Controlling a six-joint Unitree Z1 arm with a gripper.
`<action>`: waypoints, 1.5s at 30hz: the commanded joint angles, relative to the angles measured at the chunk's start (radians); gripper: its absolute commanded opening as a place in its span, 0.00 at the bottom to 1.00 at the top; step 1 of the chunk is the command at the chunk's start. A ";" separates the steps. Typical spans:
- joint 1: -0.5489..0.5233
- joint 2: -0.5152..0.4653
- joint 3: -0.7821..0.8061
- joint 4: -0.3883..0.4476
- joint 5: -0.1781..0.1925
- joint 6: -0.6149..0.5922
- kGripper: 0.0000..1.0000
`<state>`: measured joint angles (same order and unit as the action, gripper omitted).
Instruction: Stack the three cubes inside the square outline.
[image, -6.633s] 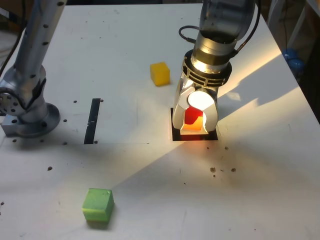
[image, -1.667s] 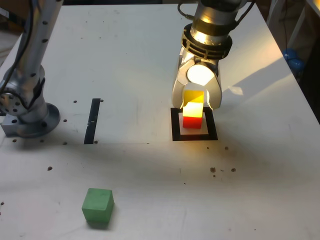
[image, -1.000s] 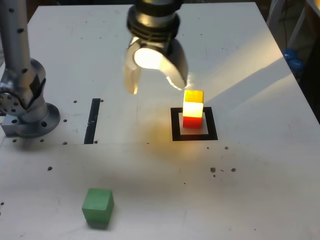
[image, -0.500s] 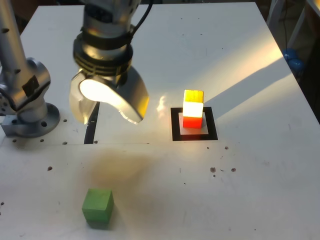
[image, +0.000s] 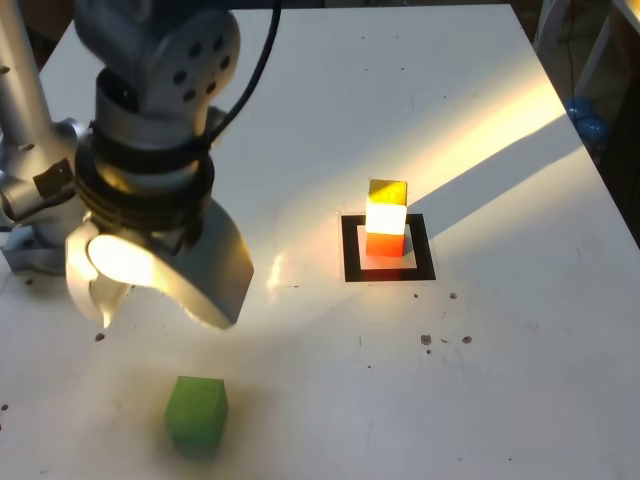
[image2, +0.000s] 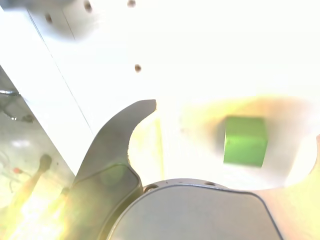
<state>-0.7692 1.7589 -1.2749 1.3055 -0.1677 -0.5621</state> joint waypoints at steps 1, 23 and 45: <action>-0.020 0.029 -0.020 -0.012 -0.012 -0.010 0.99; -0.077 0.235 -0.034 -0.137 -0.068 0.001 0.89; -0.063 0.245 -0.067 -0.138 -0.016 -0.006 0.31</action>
<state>-0.8340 1.9981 -1.3376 1.1677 -0.1854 -0.5658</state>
